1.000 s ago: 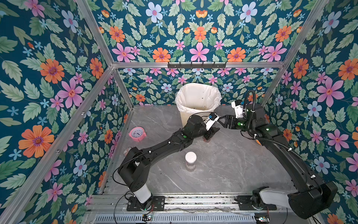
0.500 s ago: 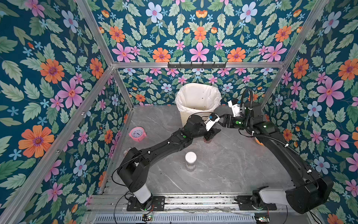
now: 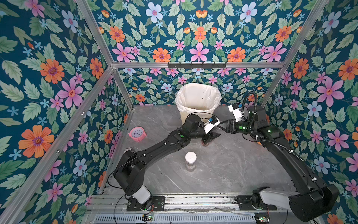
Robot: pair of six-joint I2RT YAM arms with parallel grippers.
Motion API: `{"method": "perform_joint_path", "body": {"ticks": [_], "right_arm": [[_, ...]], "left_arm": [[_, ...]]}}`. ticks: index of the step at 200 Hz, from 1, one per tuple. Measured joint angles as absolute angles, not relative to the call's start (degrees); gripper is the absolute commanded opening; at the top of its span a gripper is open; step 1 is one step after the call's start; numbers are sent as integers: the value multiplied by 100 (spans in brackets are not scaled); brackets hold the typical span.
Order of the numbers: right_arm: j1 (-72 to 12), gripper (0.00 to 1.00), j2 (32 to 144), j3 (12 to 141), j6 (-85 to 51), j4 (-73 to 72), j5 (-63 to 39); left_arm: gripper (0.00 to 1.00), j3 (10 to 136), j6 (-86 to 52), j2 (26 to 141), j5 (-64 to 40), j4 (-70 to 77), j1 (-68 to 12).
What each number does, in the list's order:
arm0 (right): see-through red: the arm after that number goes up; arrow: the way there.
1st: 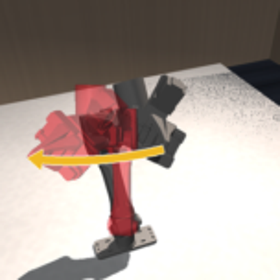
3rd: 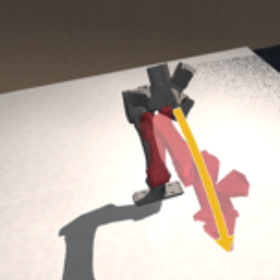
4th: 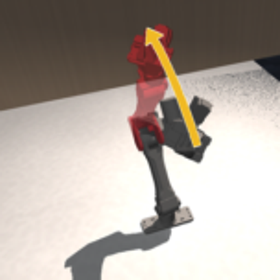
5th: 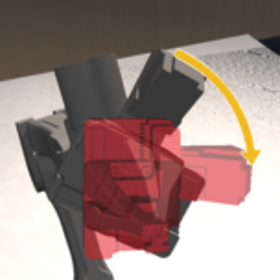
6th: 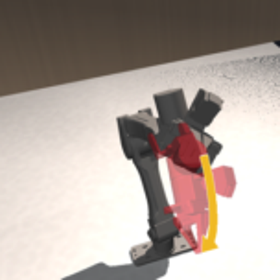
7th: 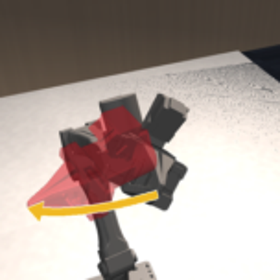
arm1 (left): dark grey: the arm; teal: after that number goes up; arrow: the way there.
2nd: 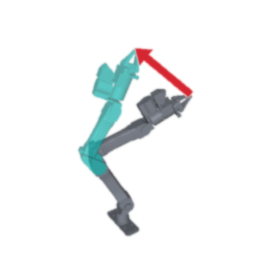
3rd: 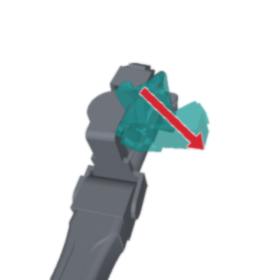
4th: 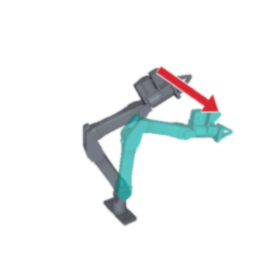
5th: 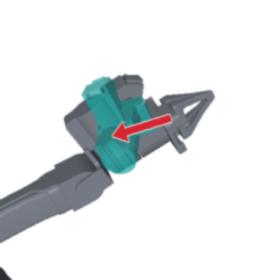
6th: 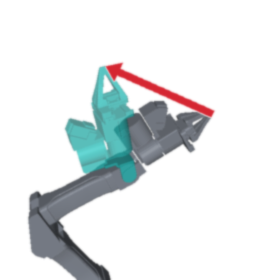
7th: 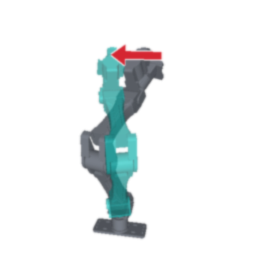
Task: Empty the moldy dried flower tea in the jars
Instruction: Unscrew the lid from the jar.
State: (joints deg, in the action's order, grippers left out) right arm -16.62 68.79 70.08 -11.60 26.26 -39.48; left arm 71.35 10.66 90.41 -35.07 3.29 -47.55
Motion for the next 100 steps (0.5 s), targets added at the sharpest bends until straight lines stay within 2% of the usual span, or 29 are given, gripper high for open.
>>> {"method": "perform_joint_path", "body": {"ticks": [31, 84, 100], "right_arm": [[-1638, 55, 6563, 6801, -620, 2491, -4377], [-1610, 56, 6294, 6580, -106, 2414, -4954], [-1599, 60, 6206, 6563, 16, 2408, -5109]], "left_arm": [[47, 7347, 1188, 9011, -4235, -97, -4718], [46, 7476, 1024, 9212, -5297, -174, -4703], [46, 7509, 1028, 9218, -5524, -193, -4705]]}}
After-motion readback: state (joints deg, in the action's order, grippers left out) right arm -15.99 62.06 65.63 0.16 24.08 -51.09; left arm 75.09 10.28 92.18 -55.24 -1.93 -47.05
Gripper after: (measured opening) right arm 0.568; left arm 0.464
